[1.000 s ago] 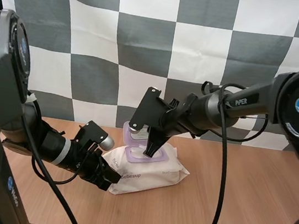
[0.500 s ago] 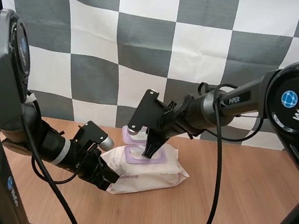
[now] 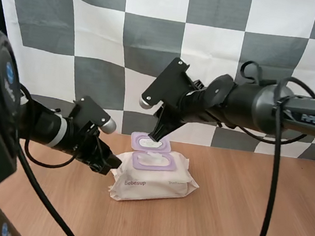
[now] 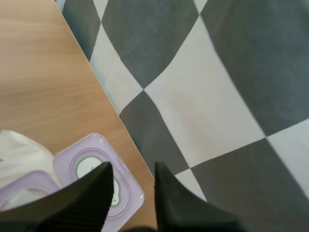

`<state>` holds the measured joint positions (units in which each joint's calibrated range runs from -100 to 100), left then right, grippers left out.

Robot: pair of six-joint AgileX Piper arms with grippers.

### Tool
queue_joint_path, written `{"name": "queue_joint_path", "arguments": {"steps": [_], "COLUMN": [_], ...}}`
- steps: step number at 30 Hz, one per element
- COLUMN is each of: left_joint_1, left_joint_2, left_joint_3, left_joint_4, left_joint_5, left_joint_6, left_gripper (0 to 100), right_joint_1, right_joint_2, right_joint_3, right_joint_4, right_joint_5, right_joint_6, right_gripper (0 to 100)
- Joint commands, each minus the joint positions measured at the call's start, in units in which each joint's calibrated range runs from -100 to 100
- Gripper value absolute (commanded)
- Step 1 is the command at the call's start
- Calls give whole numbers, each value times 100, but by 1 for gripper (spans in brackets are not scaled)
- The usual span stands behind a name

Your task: Open the wet wipes lid

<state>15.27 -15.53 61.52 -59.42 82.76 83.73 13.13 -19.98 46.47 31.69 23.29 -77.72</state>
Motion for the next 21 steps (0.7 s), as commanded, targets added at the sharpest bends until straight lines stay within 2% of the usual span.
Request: {"name": "queue_joint_path", "arguments": {"steps": [1,2,3,4,5,7,8,10,12,15,17,19,21], "left_joint_1": [190,254,366,414,518,666,728,851,871,544,234,-75,-330], "left_joint_2": [-1721,-2036,-2590,-2825,-3372,-4243,-4634,-5396,-5962,-6683,-7102,-7469,-7731], "left_joint_3": [-411,-518,-695,-763,-902,-1036,-1065,-1049,-954,-675,-408,-163,95], "left_joint_4": [144,144,144,144,130,141,155,191,216,876,1537,2290,3250], "left_joint_5": [23,38,42,42,42,21,-33,-318,-870,-2064,-2901,-3610,-4228], "left_joint_6": [-1902,-2036,-2399,-2527,-2800,-3214,-3354,-3782,-4139,-5046,-5709,-6397,-7215], "left_gripper": [79,75,61,52,35,8,0,0,0,0,0,0,0], "right_joint_1": [-3,-4,-77,-137,-231,-415,-490,-653,-711,-716,-716,-716,-716], "right_joint_2": [-1531,-1647,-2124,-2367,-2659,-3196,-3465,-4000,-4574,-5610,-6295,-6874,-7346], "right_joint_3": [-5,-5,-19,-19,-19,-58,-160,-370,-471,-481,-426,-282,-69], "right_joint_4": [-1139,-1274,-1792,-2062,-2323,-2836,-2901,-2737,-2359,-1391,-870,-458,-396], "right_joint_5": [1001,1165,1894,2180,2358,2574,2781,3305,3417,3341,3033,2328,1738], "right_joint_6": [1382,1428,1873,2039,2184,2388,2477,2672,2615,2340,2261,2387,2875], "right_gripper": [19,17,0,0,0,0,0,0,0,0,0,0,0]}}
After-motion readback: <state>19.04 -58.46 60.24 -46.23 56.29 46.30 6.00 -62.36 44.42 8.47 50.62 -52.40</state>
